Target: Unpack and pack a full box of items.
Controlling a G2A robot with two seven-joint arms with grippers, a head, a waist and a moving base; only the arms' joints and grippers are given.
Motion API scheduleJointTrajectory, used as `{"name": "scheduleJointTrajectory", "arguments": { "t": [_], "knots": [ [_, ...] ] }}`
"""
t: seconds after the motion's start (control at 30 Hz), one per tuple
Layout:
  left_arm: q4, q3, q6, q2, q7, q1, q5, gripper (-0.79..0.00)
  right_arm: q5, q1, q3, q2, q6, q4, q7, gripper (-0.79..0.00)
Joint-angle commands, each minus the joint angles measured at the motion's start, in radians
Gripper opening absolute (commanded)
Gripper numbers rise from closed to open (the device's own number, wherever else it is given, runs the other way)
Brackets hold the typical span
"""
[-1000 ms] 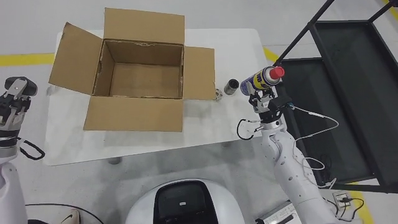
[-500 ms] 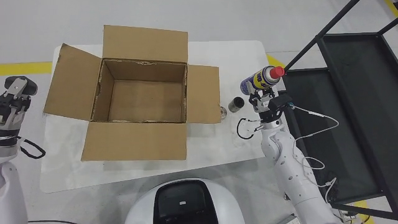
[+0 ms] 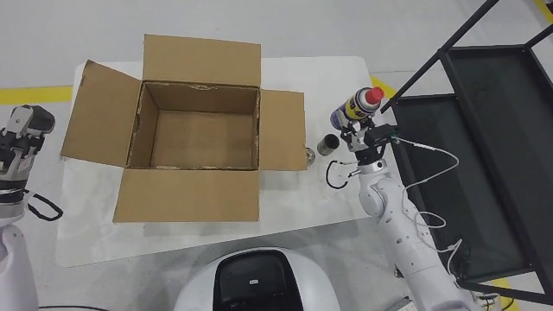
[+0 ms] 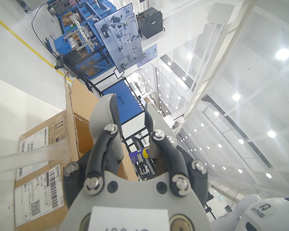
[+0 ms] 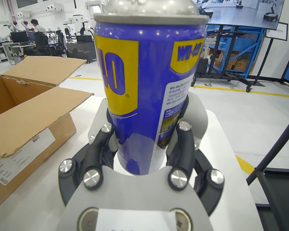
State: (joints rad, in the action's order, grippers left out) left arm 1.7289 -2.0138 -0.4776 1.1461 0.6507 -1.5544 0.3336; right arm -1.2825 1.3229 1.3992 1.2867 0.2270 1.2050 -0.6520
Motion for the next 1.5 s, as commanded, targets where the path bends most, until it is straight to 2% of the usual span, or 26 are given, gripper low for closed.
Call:
{"name": "scheduleJointTrajectory", "arguments": {
  "t": [0.0,0.13,0.3,0.4,0.63,1.03,1.47],
  "knots": [
    [0.0,0.0,0.0,0.0,0.0,0.0,0.0,0.0,0.003,-0.03,-0.012,0.004,-0.005,-0.042,-0.002,-0.785],
    [0.0,0.0,0.0,0.0,0.0,0.0,0.0,0.0,-0.013,-0.085,-0.026,0.008,-0.021,-0.132,-0.008,-0.785],
    [0.0,0.0,0.0,0.0,0.0,0.0,0.0,0.0,0.007,-0.124,-0.019,0.008,0.016,-0.227,0.007,-0.785],
    [0.0,0.0,0.0,0.0,0.0,0.0,0.0,0.0,0.06,-0.149,-0.011,0.009,0.058,-0.254,0.029,-0.785],
    [0.0,0.0,0.0,0.0,0.0,0.0,0.0,0.0,0.036,-0.217,-0.037,0.014,0.073,-0.32,0.035,-0.785],
    [0.0,0.0,0.0,0.0,0.0,0.0,0.0,0.0,0.189,-0.34,-0.131,0.074,0.074,-0.513,0.033,-0.785],
    [0.0,0.0,0.0,0.0,0.0,0.0,0.0,0.0,0.13,-0.429,-0.177,0.091,0.075,-0.682,-0.019,-0.785]
  ]
}}
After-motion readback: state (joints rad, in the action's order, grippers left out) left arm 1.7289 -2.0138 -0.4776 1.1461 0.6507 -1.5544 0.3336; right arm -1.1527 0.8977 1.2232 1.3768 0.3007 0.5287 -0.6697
